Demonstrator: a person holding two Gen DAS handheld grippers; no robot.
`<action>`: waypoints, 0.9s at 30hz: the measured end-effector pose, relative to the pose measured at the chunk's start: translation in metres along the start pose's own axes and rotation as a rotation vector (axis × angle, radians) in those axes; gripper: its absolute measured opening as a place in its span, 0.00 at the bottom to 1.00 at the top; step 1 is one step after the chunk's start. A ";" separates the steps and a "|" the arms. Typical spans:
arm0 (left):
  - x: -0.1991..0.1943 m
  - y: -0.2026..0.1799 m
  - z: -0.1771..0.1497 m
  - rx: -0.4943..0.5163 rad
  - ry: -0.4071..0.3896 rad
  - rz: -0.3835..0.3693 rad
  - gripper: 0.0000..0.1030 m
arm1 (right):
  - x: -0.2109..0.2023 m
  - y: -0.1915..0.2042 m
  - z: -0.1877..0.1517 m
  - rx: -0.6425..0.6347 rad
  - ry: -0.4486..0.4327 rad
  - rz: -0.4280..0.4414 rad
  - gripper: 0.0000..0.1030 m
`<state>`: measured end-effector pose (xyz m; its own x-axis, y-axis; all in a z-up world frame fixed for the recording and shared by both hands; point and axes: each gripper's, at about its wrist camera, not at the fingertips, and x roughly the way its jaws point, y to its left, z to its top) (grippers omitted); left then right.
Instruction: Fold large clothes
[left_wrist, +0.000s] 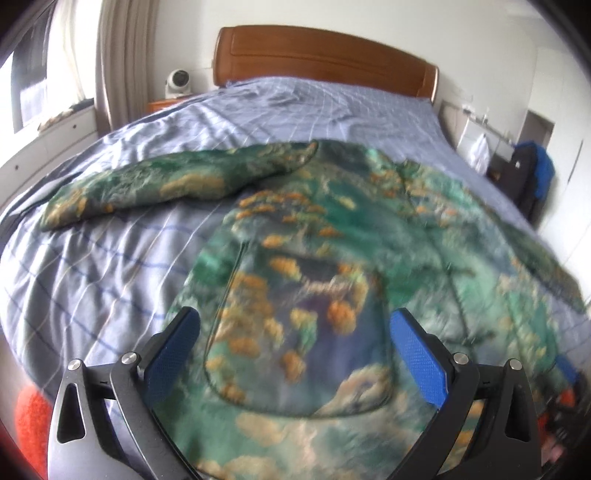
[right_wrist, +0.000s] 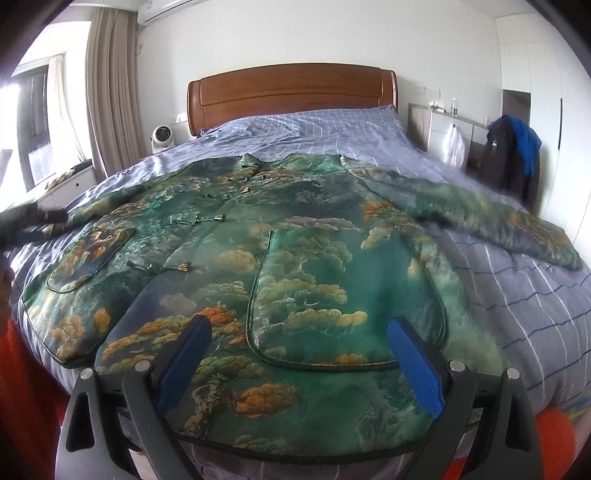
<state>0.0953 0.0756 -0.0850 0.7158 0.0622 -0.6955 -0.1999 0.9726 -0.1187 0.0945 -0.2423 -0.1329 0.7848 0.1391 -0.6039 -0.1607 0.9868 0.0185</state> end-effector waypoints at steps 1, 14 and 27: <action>0.000 0.000 -0.002 0.005 0.005 0.005 1.00 | 0.001 0.000 0.000 0.004 0.003 0.003 0.92; -0.014 0.010 0.004 -0.034 -0.063 0.033 1.00 | -0.004 0.009 0.002 -0.022 -0.006 0.001 0.92; -0.018 0.020 0.002 -0.039 -0.090 0.063 1.00 | 0.005 -0.133 0.095 0.103 0.003 -0.097 0.92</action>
<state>0.0801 0.0948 -0.0732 0.7577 0.1446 -0.6364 -0.2712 0.9567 -0.1055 0.1765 -0.3647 -0.0621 0.7919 0.0429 -0.6092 -0.0218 0.9989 0.0421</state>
